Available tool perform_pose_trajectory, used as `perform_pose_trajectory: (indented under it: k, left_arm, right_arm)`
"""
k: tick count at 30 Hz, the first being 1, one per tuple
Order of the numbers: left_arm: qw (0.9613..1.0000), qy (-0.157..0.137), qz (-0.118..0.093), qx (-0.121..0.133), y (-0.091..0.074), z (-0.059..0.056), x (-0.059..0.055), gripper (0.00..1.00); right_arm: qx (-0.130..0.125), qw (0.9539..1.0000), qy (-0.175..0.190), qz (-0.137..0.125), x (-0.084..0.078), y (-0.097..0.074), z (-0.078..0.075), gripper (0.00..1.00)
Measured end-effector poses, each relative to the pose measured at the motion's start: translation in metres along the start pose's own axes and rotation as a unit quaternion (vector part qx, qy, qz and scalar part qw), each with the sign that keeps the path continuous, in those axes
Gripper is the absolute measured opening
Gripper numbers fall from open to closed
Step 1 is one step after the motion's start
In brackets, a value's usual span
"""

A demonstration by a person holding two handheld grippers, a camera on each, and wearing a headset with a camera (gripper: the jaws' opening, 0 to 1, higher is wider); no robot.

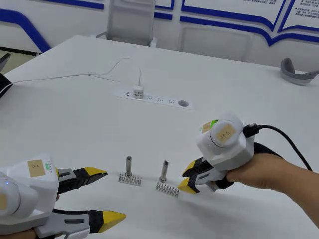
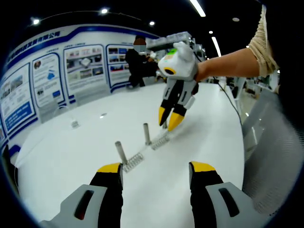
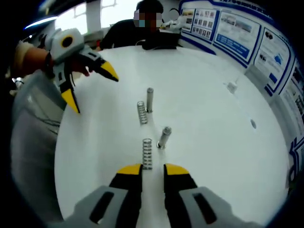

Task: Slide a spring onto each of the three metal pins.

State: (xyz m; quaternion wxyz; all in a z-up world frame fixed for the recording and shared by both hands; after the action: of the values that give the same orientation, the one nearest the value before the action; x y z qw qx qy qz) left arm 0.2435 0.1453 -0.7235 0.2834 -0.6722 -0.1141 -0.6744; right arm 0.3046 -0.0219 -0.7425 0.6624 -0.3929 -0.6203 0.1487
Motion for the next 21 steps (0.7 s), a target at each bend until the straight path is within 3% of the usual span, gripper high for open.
perform_pose_trajectory:
  k: [21]
  left_arm:
    - [1.0000, -0.004, 0.001, 0.001, -0.001, -0.002, -0.001, 0.56]
  right_arm:
    - [0.017, 0.9994, 0.001, 0.031, -0.012, 0.026, 0.008, 0.14]
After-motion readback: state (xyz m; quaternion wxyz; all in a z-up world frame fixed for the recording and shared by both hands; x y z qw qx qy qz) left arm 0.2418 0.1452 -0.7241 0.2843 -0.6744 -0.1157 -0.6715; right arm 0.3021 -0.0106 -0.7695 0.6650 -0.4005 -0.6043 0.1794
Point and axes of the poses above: the centre of the closed fingertips' face, and the gripper's own axes: y roughly forward along the fingers, z roughly to its left, x roughly out of its top, the point moved 4 cm from there along -y, roughly backward along the fingers, and after that the axes turned 10 degrees about -z, right-handed, at the moved point
